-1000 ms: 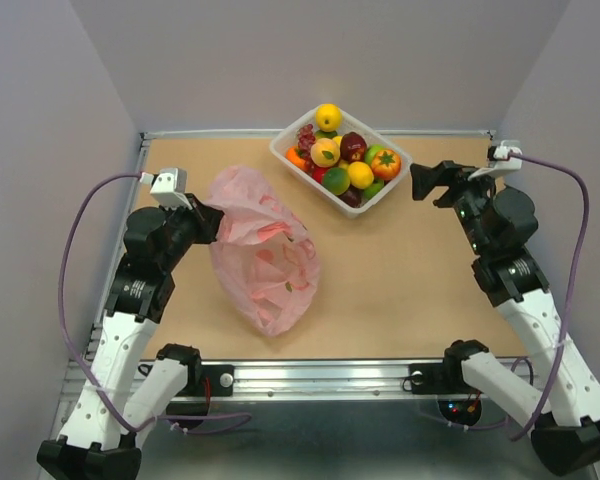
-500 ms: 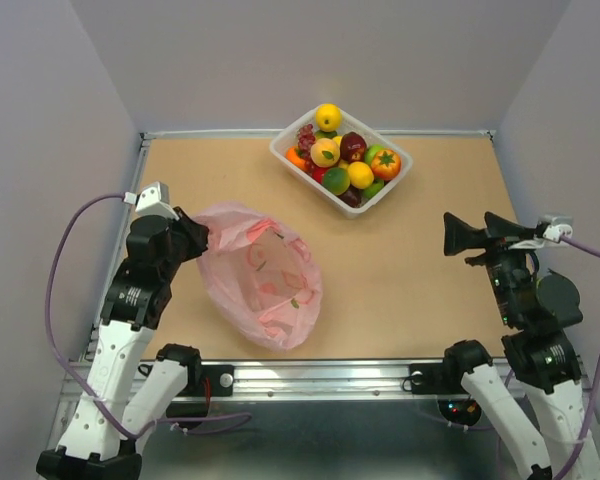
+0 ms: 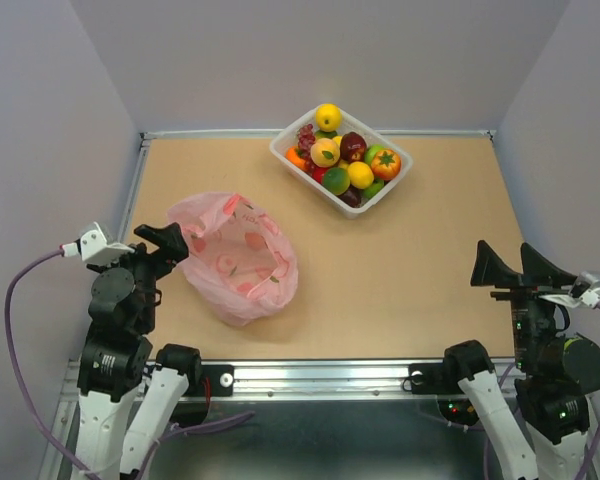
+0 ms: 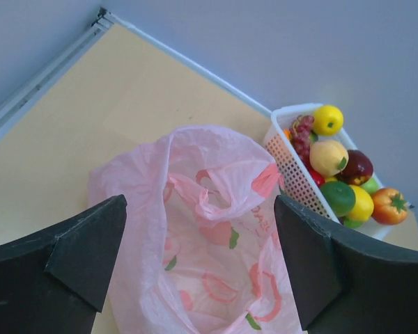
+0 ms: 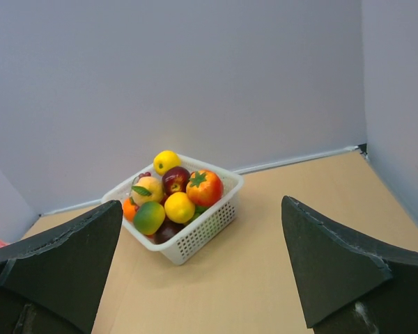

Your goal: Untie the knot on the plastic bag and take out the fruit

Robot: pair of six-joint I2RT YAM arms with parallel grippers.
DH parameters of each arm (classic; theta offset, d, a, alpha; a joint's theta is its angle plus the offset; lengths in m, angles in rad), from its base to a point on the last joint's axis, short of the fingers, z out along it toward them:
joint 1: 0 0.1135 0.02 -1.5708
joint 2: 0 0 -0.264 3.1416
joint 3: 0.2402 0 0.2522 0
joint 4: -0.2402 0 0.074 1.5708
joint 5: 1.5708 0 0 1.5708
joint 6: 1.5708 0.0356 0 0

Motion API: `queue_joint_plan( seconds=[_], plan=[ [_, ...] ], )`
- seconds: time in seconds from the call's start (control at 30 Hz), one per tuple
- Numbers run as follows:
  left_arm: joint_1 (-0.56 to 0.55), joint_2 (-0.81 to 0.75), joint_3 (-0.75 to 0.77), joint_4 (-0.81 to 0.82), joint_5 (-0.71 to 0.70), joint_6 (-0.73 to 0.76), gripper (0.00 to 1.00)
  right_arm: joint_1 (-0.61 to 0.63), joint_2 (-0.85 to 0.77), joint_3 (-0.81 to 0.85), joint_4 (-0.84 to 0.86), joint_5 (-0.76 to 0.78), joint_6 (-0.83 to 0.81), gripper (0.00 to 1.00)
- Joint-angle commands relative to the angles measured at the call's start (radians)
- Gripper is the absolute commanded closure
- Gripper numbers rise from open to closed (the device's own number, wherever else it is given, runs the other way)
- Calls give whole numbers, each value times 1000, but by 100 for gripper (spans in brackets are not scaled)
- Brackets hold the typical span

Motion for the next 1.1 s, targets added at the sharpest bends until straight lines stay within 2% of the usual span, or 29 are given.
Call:
queue_joint_plan(
  seconds=[0.0,0.23,0.53,1.07],
  plan=[
    [2,-84,-19,77,-80,40,1,-6,-22,-22,-6,64,-46,0],
    [2,-296,-155,254,-177,126,1,-6,-22,-55,-5,58,-64,0],
    [2,-515,-232,312,-246,145,1,-6,-22,-102,-5,81,-32,0],
    [16,-552,-211,235,-319,87,1,-6,-22,-111,-6,70,-24,0]
  ],
)
